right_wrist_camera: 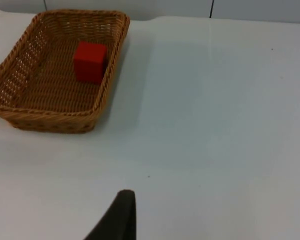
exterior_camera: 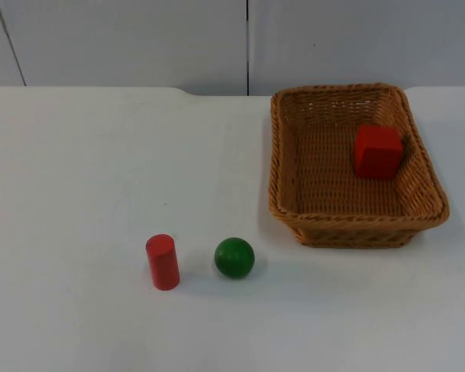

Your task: Pick up the basket with the left hand and place the object to the left of the red cylinder into the basket with the right hand.

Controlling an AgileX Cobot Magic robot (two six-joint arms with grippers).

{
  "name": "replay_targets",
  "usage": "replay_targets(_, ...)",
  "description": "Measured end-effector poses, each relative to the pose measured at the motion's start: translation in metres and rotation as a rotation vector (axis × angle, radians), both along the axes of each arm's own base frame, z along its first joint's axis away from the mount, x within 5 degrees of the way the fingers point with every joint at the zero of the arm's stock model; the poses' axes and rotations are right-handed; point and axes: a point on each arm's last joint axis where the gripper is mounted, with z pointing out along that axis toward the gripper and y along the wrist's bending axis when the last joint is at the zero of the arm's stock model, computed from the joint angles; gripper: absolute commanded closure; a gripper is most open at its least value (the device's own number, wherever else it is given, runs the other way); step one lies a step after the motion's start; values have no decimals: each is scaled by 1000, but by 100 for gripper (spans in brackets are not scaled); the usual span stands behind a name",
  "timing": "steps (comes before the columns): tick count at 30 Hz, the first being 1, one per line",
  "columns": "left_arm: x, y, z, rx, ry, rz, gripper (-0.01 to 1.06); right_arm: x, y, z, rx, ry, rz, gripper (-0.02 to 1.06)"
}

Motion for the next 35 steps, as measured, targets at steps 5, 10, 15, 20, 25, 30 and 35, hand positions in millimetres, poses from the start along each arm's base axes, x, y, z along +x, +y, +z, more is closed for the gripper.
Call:
replay_targets(5, 0, 0, 0, 0, 0, 0, 0, 0, 0, 0, 0, 0, 0, -1)
replay_targets(10, 0, 0, 0, 0, 0, 0, 0, 0, 0, 0, 0, 0, 0, -1)
replay_targets(15, 0, 0, 0, 0, 0, 22, 0, 0, 0, 0, 0, 0, 0, -1)
replay_targets(20, -1, 0, 0, 0, 0, 145, 0, 0, 0, 0, 0, 0, 0, -1)
replay_targets(25, -2, -1, 0, 0, 0, 326, 0, 0, 0, 0, 0, 0, 0, -1)
replay_targets(30, -3, -2, 0, 0, 0, 505, 0, 0, 0, 0, 0, 0, 0, -1)
replay_targets(35, -3, -2, 0, 0, 0, 654, 0, 0, 0, 0, 0, 0, 0, -1)
